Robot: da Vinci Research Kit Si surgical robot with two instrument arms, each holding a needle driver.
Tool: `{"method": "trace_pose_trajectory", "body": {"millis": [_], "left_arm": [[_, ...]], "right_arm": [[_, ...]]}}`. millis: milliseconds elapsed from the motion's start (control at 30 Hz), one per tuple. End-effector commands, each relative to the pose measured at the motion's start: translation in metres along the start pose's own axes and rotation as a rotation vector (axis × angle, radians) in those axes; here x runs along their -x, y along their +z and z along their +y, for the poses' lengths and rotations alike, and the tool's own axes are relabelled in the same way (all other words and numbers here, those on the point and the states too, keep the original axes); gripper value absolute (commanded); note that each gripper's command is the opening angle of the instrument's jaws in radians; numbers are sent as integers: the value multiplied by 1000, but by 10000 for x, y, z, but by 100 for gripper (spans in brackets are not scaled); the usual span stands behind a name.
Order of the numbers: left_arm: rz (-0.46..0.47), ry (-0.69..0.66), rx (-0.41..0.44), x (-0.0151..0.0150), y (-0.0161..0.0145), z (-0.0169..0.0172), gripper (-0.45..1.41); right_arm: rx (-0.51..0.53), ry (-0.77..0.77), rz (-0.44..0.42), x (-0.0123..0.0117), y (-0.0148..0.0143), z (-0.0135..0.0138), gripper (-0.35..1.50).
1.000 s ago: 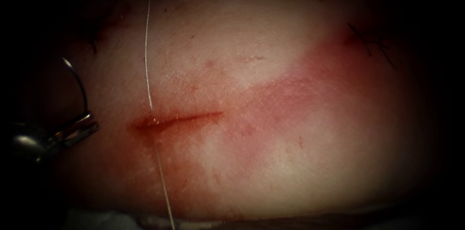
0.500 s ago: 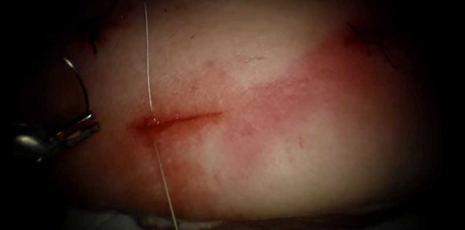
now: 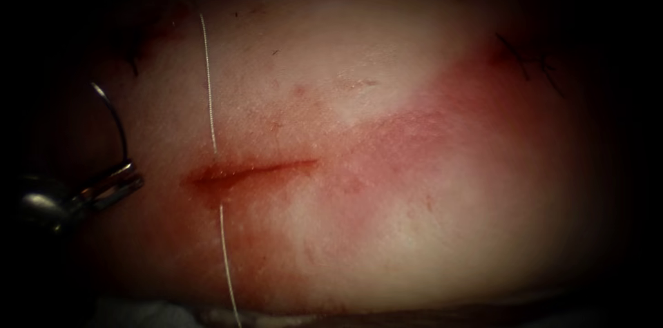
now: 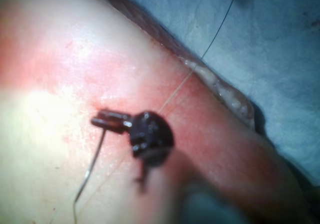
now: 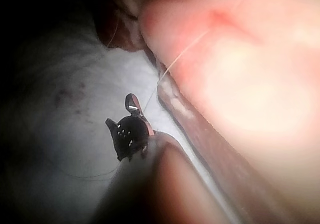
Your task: Wound Closure
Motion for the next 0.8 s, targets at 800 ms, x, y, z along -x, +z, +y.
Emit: {"method": "trace_pose_trajectory", "body": {"millis": [800], "left_arm": [[3,-2,6,2,4,8,-45]], "right_arm": [[103,-268,-11,203,197,222,141]]}}
